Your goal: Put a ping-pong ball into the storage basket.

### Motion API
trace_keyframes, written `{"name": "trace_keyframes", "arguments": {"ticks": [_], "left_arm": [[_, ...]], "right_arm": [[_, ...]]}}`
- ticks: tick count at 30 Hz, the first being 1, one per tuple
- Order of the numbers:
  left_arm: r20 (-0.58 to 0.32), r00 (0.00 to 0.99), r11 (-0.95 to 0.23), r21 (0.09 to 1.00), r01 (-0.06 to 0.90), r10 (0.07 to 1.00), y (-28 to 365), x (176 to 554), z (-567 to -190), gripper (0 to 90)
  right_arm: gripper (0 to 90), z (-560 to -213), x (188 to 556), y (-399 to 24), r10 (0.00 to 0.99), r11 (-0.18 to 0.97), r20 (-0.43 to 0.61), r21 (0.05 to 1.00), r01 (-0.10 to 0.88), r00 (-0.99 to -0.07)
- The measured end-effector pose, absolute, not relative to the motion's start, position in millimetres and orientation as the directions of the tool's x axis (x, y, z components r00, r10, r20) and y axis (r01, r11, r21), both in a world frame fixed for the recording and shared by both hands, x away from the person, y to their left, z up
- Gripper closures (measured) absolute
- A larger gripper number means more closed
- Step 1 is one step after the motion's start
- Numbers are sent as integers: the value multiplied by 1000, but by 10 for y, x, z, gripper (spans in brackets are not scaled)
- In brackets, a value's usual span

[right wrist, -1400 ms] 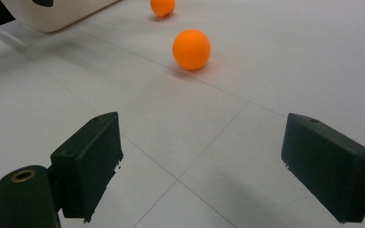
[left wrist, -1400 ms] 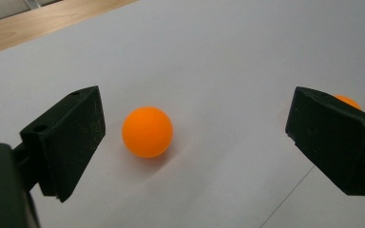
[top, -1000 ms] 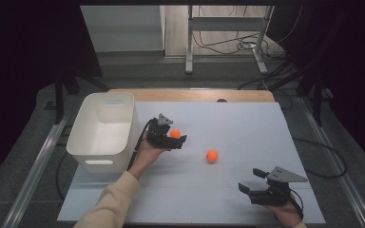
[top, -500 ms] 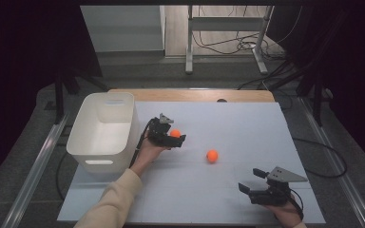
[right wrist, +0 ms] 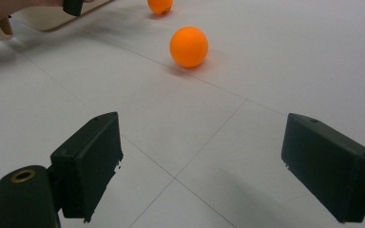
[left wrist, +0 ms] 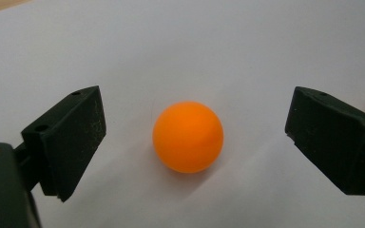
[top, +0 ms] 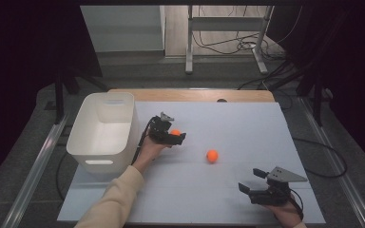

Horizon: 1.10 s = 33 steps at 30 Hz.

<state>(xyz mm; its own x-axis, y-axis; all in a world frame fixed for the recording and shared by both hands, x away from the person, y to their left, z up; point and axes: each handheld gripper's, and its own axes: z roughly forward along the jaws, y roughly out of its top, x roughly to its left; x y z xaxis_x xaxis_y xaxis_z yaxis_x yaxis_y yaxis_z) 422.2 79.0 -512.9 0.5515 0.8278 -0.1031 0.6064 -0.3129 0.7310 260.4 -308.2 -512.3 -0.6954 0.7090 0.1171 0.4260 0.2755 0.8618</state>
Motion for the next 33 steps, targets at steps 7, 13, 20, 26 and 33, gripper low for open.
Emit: {"name": "trace_keyframes", "arguments": {"ticks": [7,13,20,26,33], "left_arm": [[-87,549,-331,716,615,831,787,4280,-5210,74],[-92,545,-331,707,625,833,803,4312,-5248,79],[-98,557,-339,703,625,825,807,4321,-5267,96],[-92,570,-358,694,625,816,786,4316,-5286,155],[-97,564,-361,677,642,820,806,4338,-5330,220]], "right_arm": [[139,-5122,2603,-3086,710,275,116,862,425,-694],[139,-5123,2603,-3086,710,276,116,862,425,-695],[139,-5125,2606,-3086,711,277,116,860,428,-694],[139,-5116,2597,-3089,709,273,114,866,420,-696],[140,-5115,2596,-3092,709,274,113,865,420,-696]]}}
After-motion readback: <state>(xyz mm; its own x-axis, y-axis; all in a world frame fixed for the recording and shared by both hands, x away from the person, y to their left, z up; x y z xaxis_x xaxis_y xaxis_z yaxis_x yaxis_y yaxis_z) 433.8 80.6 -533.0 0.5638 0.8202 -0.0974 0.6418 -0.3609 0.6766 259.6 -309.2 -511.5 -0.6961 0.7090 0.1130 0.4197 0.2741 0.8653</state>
